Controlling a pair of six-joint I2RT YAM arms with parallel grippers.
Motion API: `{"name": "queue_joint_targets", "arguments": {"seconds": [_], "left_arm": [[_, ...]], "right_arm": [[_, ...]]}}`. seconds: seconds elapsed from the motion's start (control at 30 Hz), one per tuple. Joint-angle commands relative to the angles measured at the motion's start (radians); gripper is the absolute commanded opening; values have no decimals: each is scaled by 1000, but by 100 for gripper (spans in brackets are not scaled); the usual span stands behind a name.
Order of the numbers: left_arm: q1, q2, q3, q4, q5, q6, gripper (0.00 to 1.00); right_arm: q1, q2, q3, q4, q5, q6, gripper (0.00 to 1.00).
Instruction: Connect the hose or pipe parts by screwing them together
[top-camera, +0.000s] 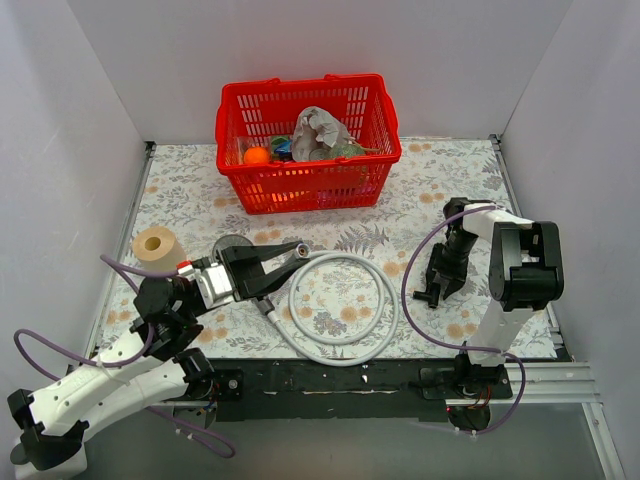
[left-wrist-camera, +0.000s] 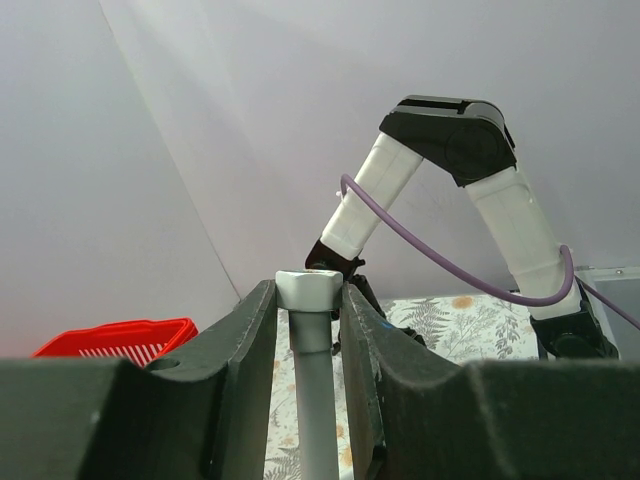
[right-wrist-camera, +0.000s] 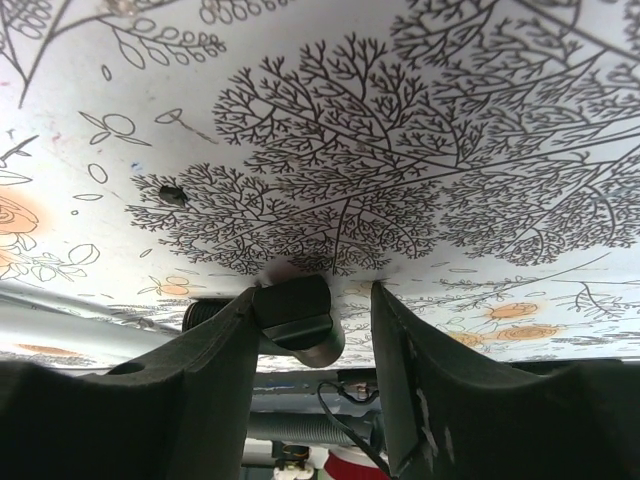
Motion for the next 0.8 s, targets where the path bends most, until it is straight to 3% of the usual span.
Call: {"name": "queue_joint_targets", "arguments": {"seconds": [0.0,0.2,0.27,0.3,0.47,0.77], "left_arm": [[3,-26,49,21,14,24,0],[3,-43,49,5,14,33,0],[3,-49,49,1,19,38,0],[5,-50,50,-1,19,40,0],[3,-67,50,-21,20,52,0],[3,-69,64,-57,50,55,0]], "right_arm": [[11,39,-6,7,-67,62,53],[14,60,-24,15,-84,94,49],[15,66,-43,22,-93,97,41],[15,71,-46,29,-97,97,31],[15,86,-55,24,-100,91,1],[57,-74,70,114,-223,126,1]]}}
